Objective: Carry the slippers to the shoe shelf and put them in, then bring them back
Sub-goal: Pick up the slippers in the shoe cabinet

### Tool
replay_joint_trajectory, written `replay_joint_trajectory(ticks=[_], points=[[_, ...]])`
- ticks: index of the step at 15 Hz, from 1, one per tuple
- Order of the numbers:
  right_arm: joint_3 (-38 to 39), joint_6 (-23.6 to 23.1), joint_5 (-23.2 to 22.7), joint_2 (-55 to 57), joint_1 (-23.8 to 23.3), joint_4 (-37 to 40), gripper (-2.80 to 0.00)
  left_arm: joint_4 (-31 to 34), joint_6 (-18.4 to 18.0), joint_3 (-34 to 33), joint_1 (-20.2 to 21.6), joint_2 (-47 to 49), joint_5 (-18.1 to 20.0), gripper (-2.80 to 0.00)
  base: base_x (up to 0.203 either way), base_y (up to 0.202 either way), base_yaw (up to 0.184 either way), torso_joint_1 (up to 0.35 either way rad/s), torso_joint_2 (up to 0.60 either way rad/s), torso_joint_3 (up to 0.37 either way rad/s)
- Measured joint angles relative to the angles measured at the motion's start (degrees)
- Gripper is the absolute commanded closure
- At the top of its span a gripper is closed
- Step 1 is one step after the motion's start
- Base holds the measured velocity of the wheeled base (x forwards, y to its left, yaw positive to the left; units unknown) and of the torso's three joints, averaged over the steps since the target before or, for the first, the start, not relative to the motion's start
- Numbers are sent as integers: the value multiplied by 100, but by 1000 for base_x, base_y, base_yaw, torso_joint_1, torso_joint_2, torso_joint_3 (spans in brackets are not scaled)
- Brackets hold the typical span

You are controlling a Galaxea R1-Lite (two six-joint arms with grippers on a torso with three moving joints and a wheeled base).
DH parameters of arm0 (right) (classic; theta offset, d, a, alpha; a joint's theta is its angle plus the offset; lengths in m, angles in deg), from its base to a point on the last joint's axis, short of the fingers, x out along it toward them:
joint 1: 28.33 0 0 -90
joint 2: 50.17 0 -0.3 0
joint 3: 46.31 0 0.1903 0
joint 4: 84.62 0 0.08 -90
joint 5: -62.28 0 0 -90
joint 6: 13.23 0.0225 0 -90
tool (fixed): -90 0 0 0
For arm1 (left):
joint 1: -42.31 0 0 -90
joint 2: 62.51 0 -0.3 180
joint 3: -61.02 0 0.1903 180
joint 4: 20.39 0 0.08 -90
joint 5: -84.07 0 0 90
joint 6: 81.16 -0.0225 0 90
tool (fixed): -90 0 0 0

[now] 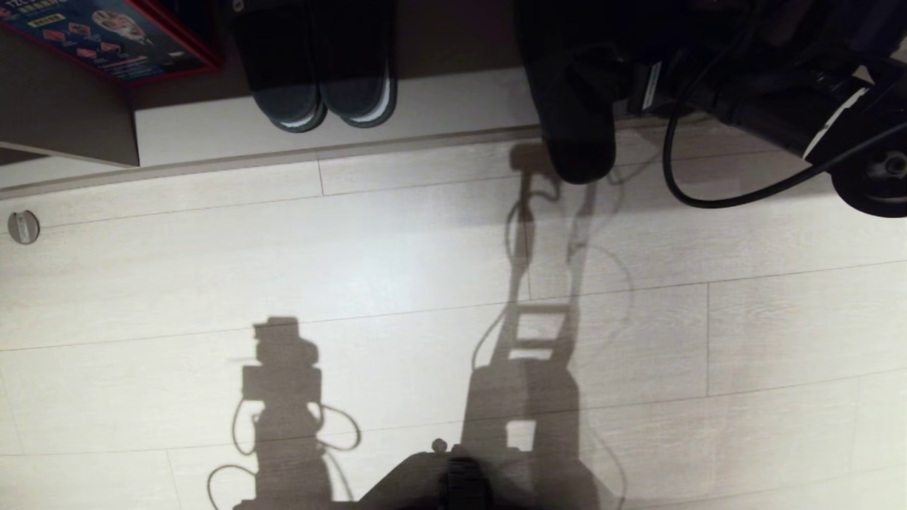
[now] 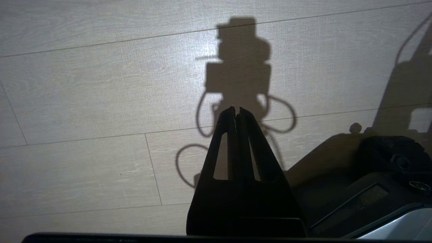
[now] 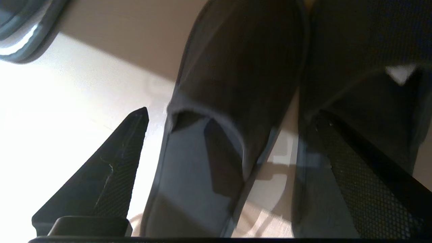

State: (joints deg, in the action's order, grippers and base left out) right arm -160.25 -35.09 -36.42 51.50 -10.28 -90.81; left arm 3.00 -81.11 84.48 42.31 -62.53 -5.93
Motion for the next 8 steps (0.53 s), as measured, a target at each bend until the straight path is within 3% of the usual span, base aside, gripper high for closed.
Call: replay_joint_trajectory(ticks=[6,8], points=[[-128,-429,641,217,41,133,-280,-2,3,-2,0,0,0,0,0,0,0,0,0,0],[-188,-549,866,326,23,-212,-280,-2,3,-5,0,0,0,0,0,0,0,0,0,0]])
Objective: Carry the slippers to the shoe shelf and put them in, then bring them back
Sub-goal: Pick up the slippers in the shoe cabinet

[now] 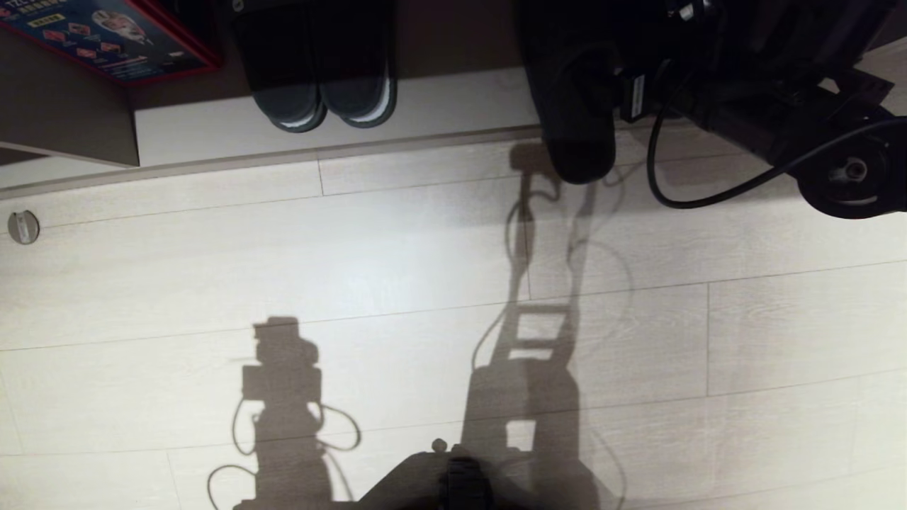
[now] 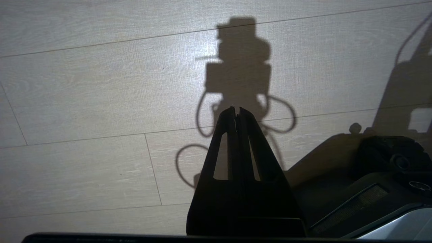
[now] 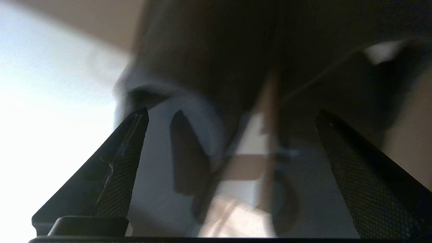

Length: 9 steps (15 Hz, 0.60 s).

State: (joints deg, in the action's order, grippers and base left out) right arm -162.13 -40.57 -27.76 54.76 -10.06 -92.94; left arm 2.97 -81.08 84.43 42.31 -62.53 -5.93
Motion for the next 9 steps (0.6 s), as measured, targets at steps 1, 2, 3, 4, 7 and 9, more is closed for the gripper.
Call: replay_joint_trajectory(ticks=[1,2,3,4,7,9], points=[[-21,-70,50,67,-11,-229,-280,0,1,-2,0,0,0,0,0,0,0,0,0,0],[-33,-118,161,133,-23,-426,-280,0,0,-2,0,0,0,0,0,0,0,0,0,0],[-44,-123,225,188,-36,-550,-280,0,0,0,0,0,0,0,0,0,0,0,0,0],[-44,-124,246,222,-44,-616,-280,0,-1,0,0,0,0,0,0,0,0,0,0,0],[-68,-88,275,315,-98,-756,-280,0,2,0,0,0,0,0,0,0,0,0,0,0],[-188,-77,322,394,-140,-880,-280,0,1,0,0,0,0,0,0,0,0,0,0,0]])
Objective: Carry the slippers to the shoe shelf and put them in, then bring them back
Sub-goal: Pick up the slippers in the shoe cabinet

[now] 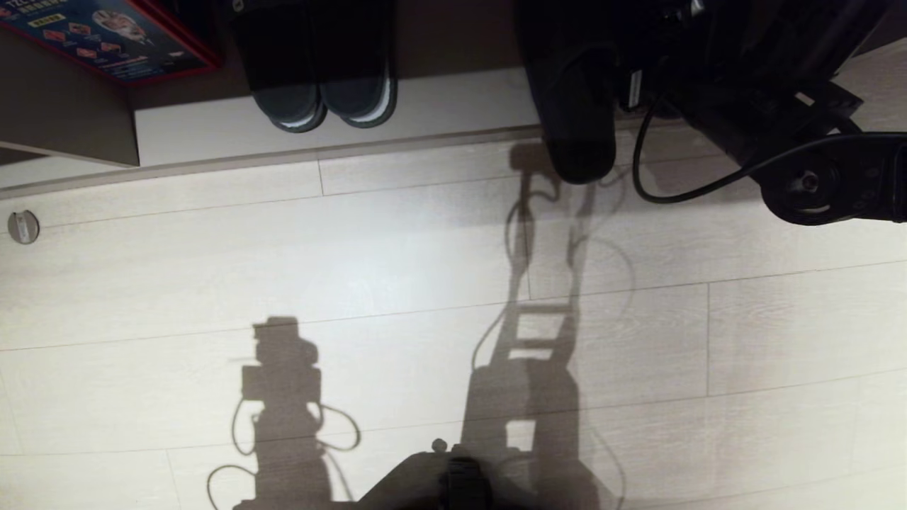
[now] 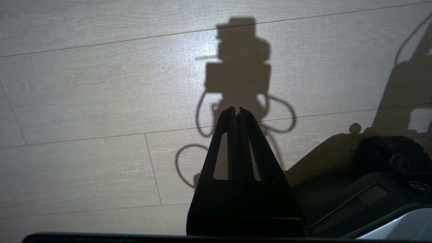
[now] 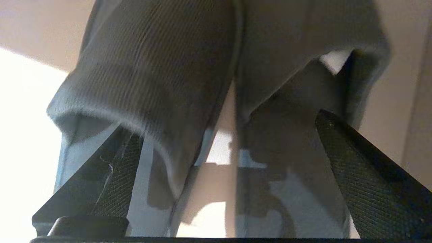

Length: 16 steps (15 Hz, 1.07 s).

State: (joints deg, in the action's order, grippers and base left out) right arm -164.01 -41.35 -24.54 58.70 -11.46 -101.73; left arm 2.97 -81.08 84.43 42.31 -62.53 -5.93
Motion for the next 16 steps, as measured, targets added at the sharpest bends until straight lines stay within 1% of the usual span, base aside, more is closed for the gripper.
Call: replay_joint_trajectory(ticks=[5,8,11,14,16], points=[[-182,38,51,156,-106,-14,-280,0,-1,-2,-2,0,0,0,0,0,0,0,0,0],[-311,147,42,248,-124,-15,-280,0,0,-2,0,0,0,0,0,0,0,0,0,0],[-598,158,-2,382,-124,-48,-280,-5,-1,0,0,0,0,0,0,0,0,0,0,0],[-923,174,-19,594,-124,-239,-280,-7,-1,-5,0,0,0,0,0,0,0,0,0,0],[-1172,247,-14,795,-125,-269,-280,-5,-1,-5,0,0,0,0,0,0,0,0,0,0]])
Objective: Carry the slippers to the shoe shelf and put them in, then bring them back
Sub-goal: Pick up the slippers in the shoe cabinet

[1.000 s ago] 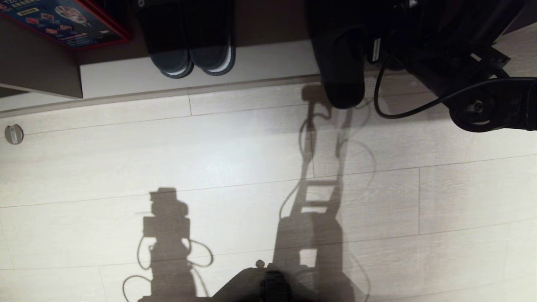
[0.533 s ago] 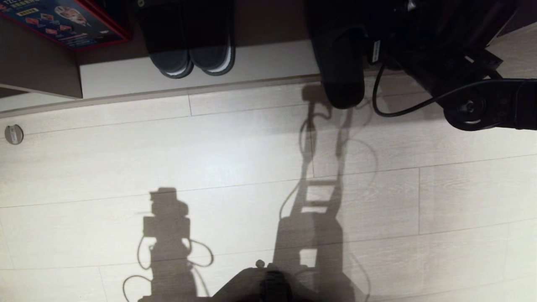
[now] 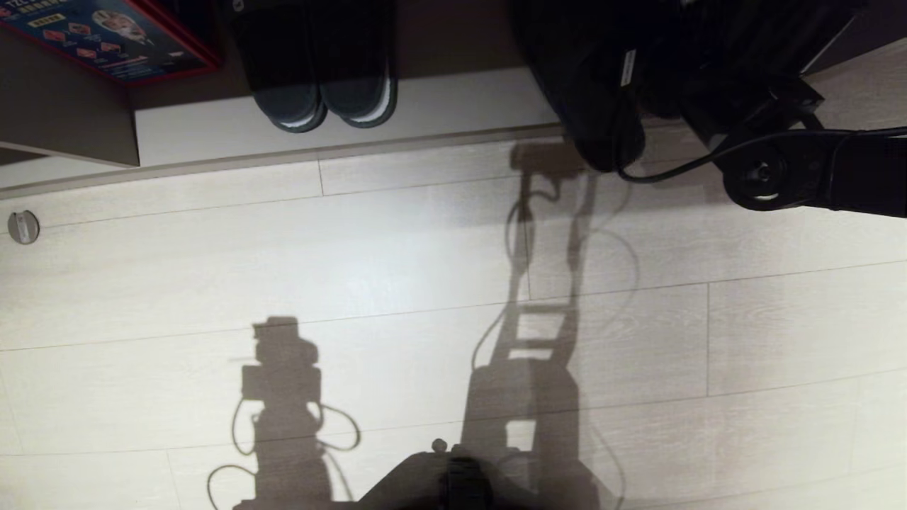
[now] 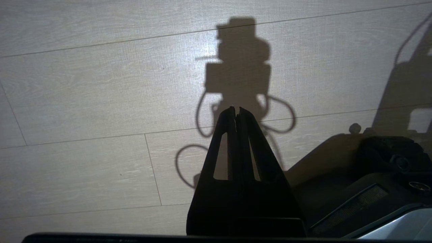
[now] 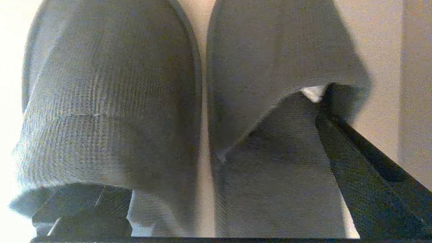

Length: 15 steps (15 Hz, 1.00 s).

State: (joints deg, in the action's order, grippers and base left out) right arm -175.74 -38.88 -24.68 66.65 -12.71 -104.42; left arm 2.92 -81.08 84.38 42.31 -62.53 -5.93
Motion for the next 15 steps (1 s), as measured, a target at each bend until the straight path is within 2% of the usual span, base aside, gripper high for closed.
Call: replay_joint_trajectory(ticks=[3,6,15], points=[[-178,203,-23,237,0,-76,-280,-1,1,0,0,0,0,0,0,0,0,0,0,0],[-379,327,-45,493,-53,-489,-280,-2,0,0,0,0,0,0,0,0,0,0,0,0],[-471,877,-278,940,-187,-1312,-280,0,-1,0,0,0,0,0,0,0,0,0,0,0]])
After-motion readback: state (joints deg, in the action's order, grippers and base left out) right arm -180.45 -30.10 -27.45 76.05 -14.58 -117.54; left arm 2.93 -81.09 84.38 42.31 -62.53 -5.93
